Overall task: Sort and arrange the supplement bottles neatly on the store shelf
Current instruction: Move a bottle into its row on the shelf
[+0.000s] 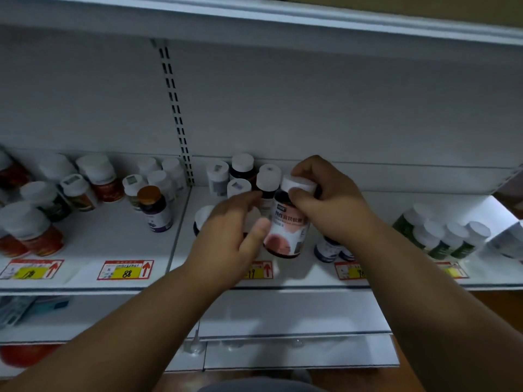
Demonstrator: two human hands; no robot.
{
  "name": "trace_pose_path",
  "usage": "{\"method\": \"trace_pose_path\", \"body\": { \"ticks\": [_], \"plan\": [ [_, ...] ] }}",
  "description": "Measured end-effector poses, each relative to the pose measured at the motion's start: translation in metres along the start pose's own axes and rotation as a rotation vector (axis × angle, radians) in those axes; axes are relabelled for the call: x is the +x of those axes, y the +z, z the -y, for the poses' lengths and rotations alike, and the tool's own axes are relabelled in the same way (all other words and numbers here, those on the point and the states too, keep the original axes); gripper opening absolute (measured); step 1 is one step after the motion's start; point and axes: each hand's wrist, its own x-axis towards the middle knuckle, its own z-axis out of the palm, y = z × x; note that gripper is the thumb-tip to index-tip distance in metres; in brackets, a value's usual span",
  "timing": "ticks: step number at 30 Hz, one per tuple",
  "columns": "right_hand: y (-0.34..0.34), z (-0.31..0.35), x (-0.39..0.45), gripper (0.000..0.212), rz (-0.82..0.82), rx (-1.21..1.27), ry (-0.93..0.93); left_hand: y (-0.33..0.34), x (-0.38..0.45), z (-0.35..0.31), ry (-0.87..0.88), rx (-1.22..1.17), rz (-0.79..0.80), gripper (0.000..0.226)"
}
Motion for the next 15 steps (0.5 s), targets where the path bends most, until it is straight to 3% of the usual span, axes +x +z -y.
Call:
{"method": "trace_pose_path", "body": {
  "ticks": [5, 15],
  "plan": [
    [0.019, -0.017, 0.008, 0.039, 0.238, -0.341, -0.064, -0.001, 0.009, 0.049, 0.236, 0.589, 0.033, 0.042],
    [0.037, -0.042, 0.018, 0.046, 0.396, -0.369, -0.033, 0.015, 0.008, 0.061, 0.266, 0.745, 0.032, 0.043]
  ]
}}
